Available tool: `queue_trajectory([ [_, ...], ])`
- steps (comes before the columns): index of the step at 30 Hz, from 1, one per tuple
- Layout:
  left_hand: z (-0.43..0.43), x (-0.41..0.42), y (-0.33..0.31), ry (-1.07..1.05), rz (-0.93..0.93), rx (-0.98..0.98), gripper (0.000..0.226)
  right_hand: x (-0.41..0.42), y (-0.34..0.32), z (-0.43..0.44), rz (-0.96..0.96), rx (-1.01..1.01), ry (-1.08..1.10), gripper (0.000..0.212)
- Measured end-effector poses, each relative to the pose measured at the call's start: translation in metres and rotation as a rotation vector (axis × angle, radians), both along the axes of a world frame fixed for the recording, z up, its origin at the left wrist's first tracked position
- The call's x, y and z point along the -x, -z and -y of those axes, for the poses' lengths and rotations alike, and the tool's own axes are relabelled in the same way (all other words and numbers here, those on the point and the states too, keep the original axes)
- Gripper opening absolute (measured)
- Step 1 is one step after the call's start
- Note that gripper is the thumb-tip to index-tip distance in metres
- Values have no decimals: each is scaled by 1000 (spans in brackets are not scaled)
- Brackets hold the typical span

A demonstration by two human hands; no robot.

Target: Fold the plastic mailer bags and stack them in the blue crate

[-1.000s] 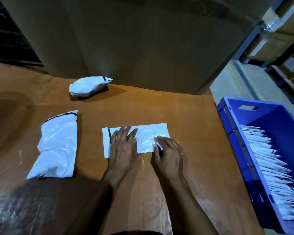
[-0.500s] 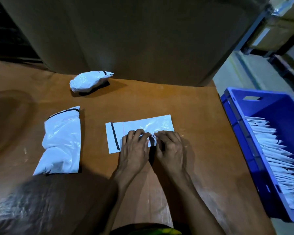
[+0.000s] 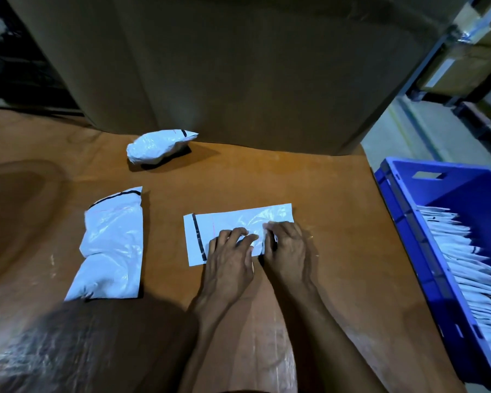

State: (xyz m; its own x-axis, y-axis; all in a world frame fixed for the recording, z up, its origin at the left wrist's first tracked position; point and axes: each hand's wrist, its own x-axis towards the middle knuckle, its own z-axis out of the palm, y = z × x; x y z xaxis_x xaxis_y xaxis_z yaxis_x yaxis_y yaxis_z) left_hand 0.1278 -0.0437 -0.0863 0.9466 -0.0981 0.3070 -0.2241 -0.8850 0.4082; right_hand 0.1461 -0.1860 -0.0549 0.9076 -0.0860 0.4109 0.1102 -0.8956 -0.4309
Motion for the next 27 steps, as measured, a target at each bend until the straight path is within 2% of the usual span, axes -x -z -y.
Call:
queue_trajectory([
  [5, 1, 0, -3, -4, -12, -1, 33, -39, -9, 27, -76, -74, -114, 14],
  [9, 0, 1, -5, -10, -32, 15, 35, -46, -2, 29, -39, 1, -132, 16],
  [12, 1, 1, -6, -3, -28, 14, 32, -55, -4, 30, -147, 14, -137, 17],
  [16, -1, 1, -10, 4, -18, 16, 31, -70, -12, 10, -164, 74, -297, 20],
  [20, -4, 6, -13, 14, -48, 38, 44, -58, -6, 2, -247, -70, -306, 14],
  [23, -7, 9, -16, 37, -54, 81, 46, -65, -32, 19, -367, -59, -368, 15],
  [24, -8, 8, -17, 45, -64, 90, 44, -63, -38, 22, -361, -65, -358, 15],
  [27, -10, 5, -21, 56, -88, 58, 35, -27, -33, 15, -170, -66, -218, 11],
])
